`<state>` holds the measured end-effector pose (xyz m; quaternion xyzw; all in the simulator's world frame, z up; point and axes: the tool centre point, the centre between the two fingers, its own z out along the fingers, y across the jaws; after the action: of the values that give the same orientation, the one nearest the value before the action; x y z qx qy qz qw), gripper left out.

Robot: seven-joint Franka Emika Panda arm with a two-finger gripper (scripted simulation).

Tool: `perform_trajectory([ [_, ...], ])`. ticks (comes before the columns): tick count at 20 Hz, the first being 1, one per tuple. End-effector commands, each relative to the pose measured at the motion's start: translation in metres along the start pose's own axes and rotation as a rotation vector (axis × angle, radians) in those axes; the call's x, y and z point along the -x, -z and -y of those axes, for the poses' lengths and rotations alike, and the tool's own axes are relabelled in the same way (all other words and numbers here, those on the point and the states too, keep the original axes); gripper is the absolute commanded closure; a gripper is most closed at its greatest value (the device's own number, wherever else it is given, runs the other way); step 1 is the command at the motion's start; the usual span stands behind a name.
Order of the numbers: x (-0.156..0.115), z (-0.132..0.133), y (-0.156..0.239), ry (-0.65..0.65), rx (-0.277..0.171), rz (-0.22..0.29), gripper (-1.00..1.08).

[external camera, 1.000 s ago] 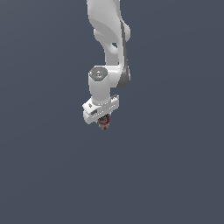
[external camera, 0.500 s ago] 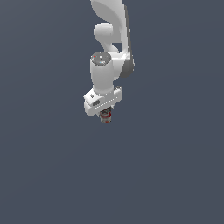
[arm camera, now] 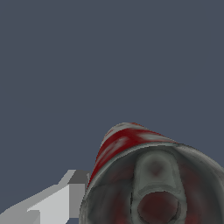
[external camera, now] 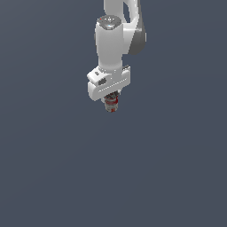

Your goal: Pick up the object and move it to a goal position.

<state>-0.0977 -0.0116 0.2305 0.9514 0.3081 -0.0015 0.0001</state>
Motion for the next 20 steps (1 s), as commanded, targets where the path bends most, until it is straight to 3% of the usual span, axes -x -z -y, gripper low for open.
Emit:
perform_trajectory([
  [1, 0.000, 0.009, 0.028, 0.001, 0.002, -0.003, 1.08],
  [20, -0.003, 0.067, 0.219, 0.001, 0.001, -0.003, 1.08],
])
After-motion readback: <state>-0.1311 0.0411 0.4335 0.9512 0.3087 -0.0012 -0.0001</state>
